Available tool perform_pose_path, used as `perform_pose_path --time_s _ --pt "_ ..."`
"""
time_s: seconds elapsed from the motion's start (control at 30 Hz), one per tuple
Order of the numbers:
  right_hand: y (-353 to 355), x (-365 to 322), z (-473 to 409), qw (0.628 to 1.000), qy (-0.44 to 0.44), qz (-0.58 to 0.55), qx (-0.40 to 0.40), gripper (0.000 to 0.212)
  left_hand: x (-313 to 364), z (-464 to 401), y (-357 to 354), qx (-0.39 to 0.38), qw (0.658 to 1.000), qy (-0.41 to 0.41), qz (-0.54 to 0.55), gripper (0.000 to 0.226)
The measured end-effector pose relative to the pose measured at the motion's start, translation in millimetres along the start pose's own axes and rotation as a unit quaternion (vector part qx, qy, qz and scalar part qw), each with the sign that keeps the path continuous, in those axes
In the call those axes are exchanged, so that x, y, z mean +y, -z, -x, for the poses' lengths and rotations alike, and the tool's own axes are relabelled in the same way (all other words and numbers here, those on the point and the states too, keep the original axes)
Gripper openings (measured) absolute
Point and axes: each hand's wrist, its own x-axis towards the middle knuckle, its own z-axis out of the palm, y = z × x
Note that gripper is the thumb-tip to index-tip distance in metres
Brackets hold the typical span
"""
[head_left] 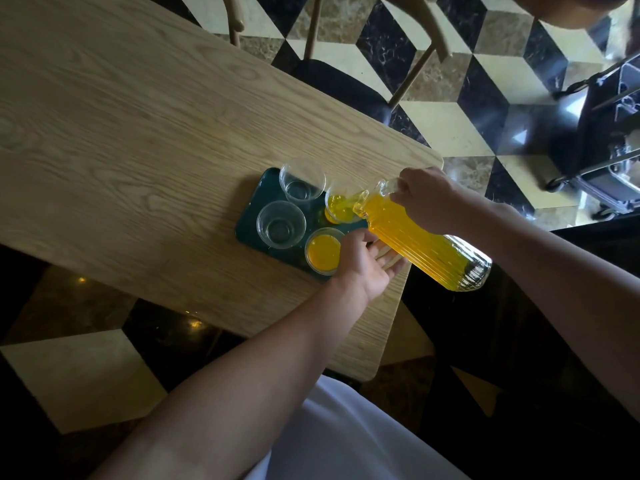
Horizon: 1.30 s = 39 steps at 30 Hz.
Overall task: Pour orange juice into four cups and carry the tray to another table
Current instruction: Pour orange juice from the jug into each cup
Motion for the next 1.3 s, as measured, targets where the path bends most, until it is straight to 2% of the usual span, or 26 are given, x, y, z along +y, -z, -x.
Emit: perform_pose_path --time_s 0.1,0.23,0.63,0.8,0.83,0.9,0.97,1.0,1.07,1.2,1.23,1.3 --pt "0.9 0.4 1.1 0.999 0.023 0.042 -0.02 0.022 -0.9 3.1 -1.6 -0.008 1.0 -0.001 -0.004 0.021" --pt "6.0 0.5 2.7 1.0 0.001 0.005 0.001 0.025 -1.5 5.1 -2.3 -0.016 1.0 -0.004 -0.004 0.018" --pt "24.2 -9.9 9.6 0.999 -0.015 0.046 0.003 0.029 2.5 16.3 -6.2 -0.047 0.999 -0.016 0.023 0.025" --pt "33.8 -13.9 13.6 0.993 0.016 0.116 -0.017 0.029 2.4 18.6 -9.8 -0.041 0.998 -0.018 0.041 0.044" --pt "33.3 -14.3 12.6 0.995 0.016 0.094 -0.01 0.027 2.7 19.1 -10.5 -0.043 0.998 -0.017 0.043 0.045" --pt "34.6 -15.5 13.0 0.999 -0.019 0.05 0.006 0.028 3.1 21.0 -11.8 -0.05 0.998 -0.015 0.044 0.035" --pt "36.6 -18.2 13.1 0.999 -0.01 0.043 0.0 0.028 3.7 22.6 -13.3 -0.054 0.997 -0.011 0.046 0.027" --pt "39.0 -20.3 14.2 0.997 -0.004 0.073 -0.022 0.031 3.8 23.0 -13.8 -0.055 0.997 -0.009 0.049 0.026" --pt "39.8 -21.7 16.0 0.997 0.003 0.057 -0.042 0.035 4.2 23.3 -14.4 -0.057 0.997 -0.009 0.052 0.025" --pt "47.8 -34.1 18.2 0.998 -0.06 -0.03 -0.02 0.03 6.1 25.4 -14.4 -0.064 0.997 -0.01 0.048 0.023" --pt "47.8 -33.8 20.9 0.998 -0.041 -0.05 -0.025 0.032 6.4 26.2 -14.8 -0.066 0.997 -0.01 0.047 0.022" --pt "50.8 -34.7 20.6 0.997 -0.058 -0.004 -0.046 0.032 7.6 27.2 -14.9 -0.067 0.996 -0.011 0.049 0.021"
